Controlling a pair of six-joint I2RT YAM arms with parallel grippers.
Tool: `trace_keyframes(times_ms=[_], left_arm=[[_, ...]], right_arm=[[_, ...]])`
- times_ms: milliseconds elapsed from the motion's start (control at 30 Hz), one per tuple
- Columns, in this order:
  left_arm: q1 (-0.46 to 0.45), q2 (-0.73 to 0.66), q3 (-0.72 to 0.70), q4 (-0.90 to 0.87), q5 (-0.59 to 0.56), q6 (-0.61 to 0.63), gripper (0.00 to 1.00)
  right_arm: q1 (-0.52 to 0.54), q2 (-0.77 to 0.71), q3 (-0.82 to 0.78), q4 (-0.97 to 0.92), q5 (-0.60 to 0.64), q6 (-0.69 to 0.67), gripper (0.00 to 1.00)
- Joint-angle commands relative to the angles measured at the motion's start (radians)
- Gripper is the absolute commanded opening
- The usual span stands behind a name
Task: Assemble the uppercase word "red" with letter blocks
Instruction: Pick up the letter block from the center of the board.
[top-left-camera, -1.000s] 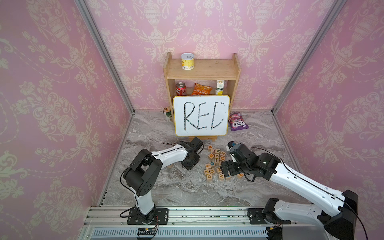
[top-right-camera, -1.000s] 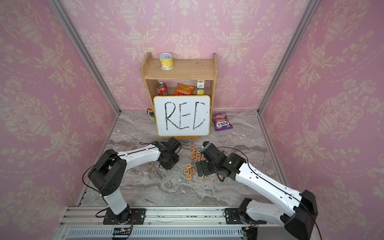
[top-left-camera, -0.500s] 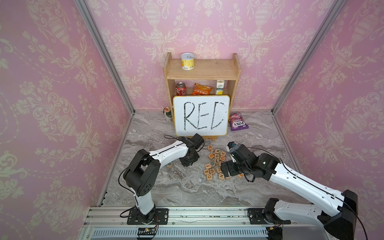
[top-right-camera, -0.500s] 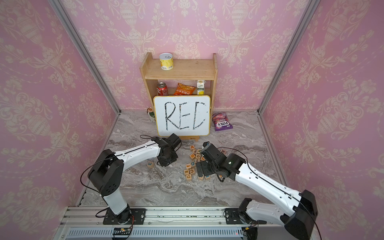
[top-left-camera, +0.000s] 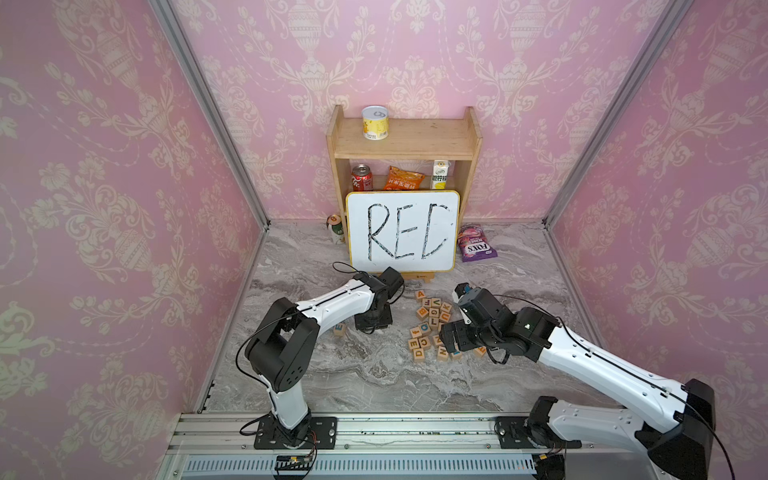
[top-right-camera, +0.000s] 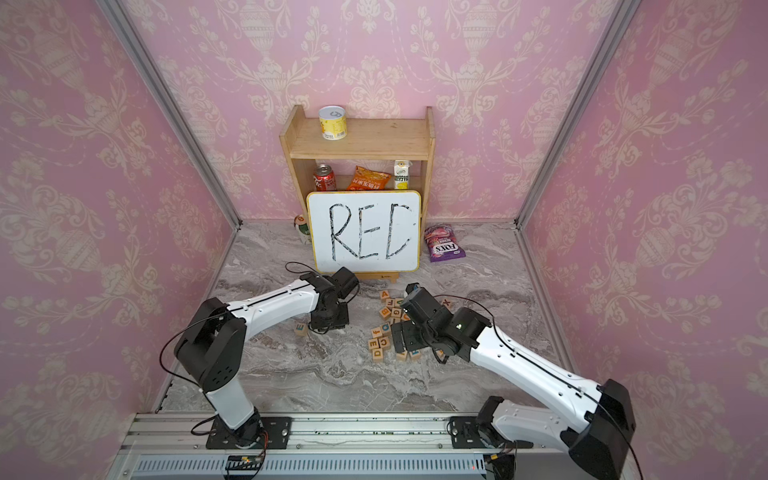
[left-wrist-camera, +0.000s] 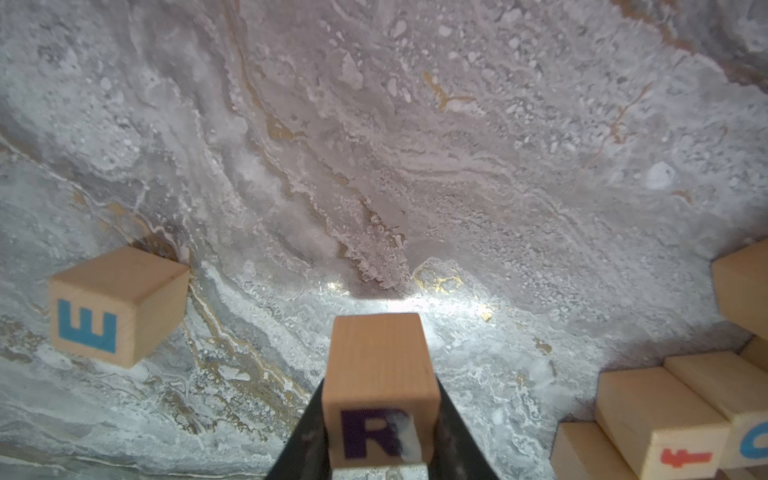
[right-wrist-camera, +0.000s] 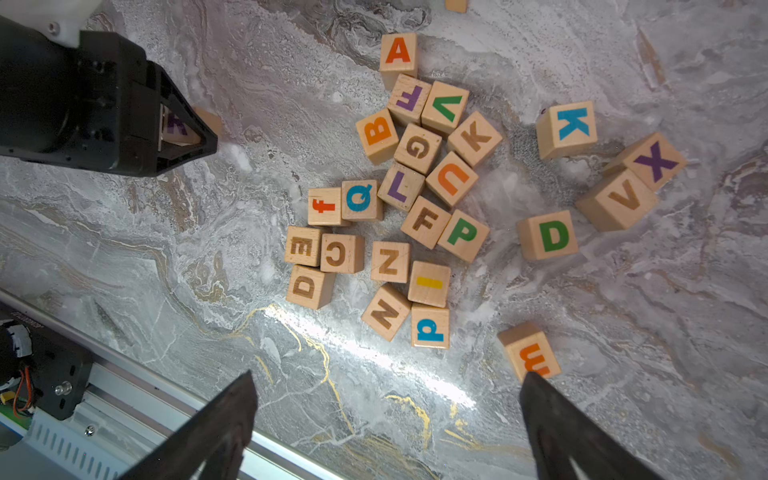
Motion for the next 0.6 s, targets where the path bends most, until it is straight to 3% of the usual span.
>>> trace_keyframes(times_ms=[0,567], left_arm=[[0.009,-0.045,-0.025,0.001,-0.004,0.123,0.23],[0.014,-0.137,-0.184,0.063,0.055,0.168,0.21]], right_arm=[[0.006,-0.014,-0.016,0.010,-0.016,0.024,1.00],[0.070,0.002,-0.048,0.128,-0.083,0.102,1.00]])
